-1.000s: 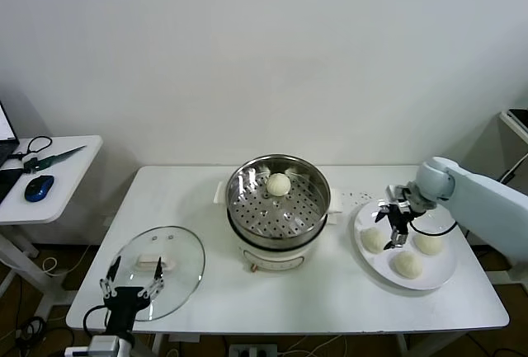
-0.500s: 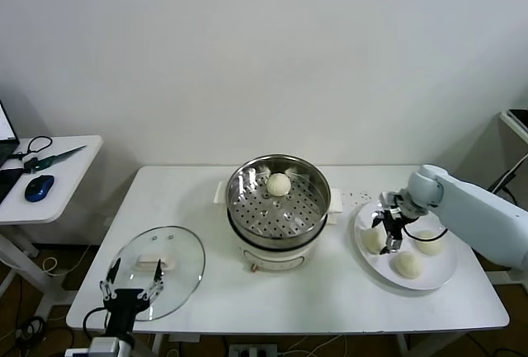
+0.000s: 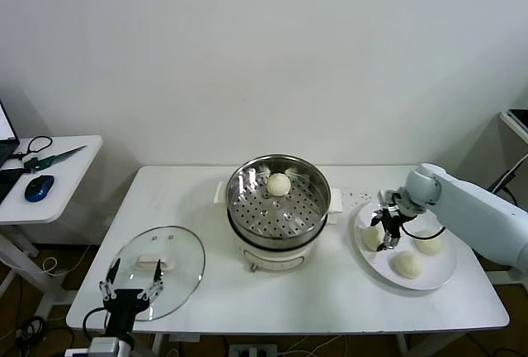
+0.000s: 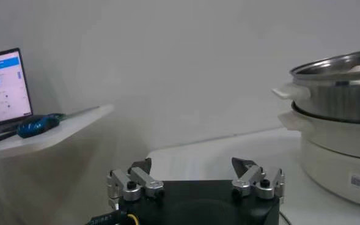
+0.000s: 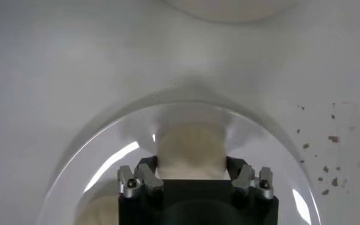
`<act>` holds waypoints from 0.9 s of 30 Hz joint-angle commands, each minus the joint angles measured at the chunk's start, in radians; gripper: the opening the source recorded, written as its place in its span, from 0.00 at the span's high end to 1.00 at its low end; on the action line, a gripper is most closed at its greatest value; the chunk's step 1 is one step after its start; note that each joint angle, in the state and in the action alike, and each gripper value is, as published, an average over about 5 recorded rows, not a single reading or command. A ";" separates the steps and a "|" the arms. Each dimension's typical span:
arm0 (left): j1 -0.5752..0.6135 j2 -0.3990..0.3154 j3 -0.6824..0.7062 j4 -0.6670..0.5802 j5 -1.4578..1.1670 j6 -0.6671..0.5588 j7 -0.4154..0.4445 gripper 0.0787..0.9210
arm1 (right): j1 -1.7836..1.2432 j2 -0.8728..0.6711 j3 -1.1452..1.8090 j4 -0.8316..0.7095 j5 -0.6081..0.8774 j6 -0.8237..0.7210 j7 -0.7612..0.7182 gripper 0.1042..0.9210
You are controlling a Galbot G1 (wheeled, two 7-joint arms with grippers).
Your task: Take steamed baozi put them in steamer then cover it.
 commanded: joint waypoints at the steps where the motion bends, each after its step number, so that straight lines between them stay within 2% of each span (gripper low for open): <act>1: -0.001 0.000 0.003 -0.002 0.000 0.001 0.000 0.12 | 0.152 -0.041 -0.071 0.034 0.107 -0.008 -0.002 0.25; 7: -0.003 -0.003 0.016 -0.011 0.006 0.004 0.001 0.12 | 0.459 -0.043 -0.279 0.056 0.293 -0.021 -0.014 0.25; 14: -0.001 -0.006 0.029 -0.020 0.010 0.004 0.000 0.12 | 0.755 0.083 -0.484 0.060 0.526 -0.061 -0.012 0.26; 22: 0.005 0.000 0.029 -0.023 0.009 0.005 -0.014 0.12 | 0.816 0.287 -0.528 0.069 0.683 -0.117 0.027 0.26; 27: 0.015 0.009 0.023 -0.033 0.002 -0.001 -0.013 0.12 | 0.782 0.408 -0.531 0.065 0.722 -0.143 0.058 0.26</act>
